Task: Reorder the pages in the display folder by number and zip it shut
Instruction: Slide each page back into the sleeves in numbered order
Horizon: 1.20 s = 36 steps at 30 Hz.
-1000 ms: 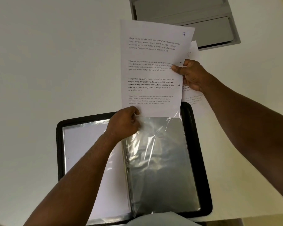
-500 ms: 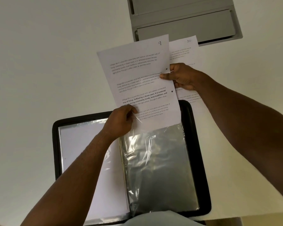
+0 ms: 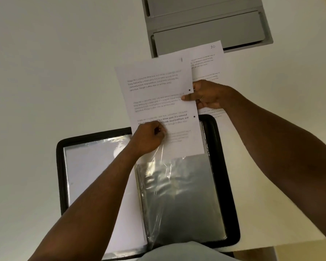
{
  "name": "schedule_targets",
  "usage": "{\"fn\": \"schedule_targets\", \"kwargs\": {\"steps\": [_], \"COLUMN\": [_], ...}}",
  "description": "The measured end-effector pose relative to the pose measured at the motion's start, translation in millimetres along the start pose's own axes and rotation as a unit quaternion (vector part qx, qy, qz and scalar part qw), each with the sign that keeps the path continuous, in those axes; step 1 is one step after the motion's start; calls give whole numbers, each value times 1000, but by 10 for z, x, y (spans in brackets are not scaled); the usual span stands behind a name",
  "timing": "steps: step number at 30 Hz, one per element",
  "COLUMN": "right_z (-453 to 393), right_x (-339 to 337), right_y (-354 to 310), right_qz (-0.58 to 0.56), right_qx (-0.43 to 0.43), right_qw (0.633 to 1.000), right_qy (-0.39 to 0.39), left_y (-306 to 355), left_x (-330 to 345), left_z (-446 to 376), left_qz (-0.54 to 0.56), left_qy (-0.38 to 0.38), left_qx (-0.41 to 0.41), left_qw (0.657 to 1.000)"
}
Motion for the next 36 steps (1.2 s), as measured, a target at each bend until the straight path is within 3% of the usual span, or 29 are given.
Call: {"fn": "schedule_targets", "kwargs": {"steps": [4,9,12,16,19,20,24,26,29,33,36], "right_z": [74,35,58,52,154,158,48,11,28,94,109], "right_x": [11,76,170,173,295,306,196,256,412,641,818], "right_y": [75,-10,31,-59,-2,-19,-358,-388,-266,-233,-37], "right_qz": [103,145,235,207,303,307,251,331,463,530,592], "right_qx": [62,28,73,56,111,106,-46,-53,22,47,106], "right_qw": [991,989,965,975,933,932,967,942,881,829,763], "right_qy": [-57,-23,-85,-61,-161,-162,23,12,-97,-171,-236], "left_y": [-9,4,0,2,14,12,8,20,42,35,27], "left_x": [-5,-7,-9,-8,-14,-10,-26,-26,-36,-16,6], "left_z": [22,23,30,37,38,38,44,50,56,57,56], "left_qz": [-1,4,-6,0,-4,-3,6,5,0,-8,-17], "left_qy": [1,8,7,11,11,7,10,10,11,12,15], "left_qx": [1,8,5,13,18,17,13,18,26,25,20], "left_qw": [1000,1000,1000,1000,1000,1000,1000,1000,1000,1000,1000]}}
Point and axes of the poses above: each hand's wrist, its own z-axis away from the middle knuckle, its own x-axis out of the palm, y = z × x, the point moved 7 cm from there along -z, towards the middle knuckle, and after that the axes turned 3 degrees about z, right-handed, at the moved point
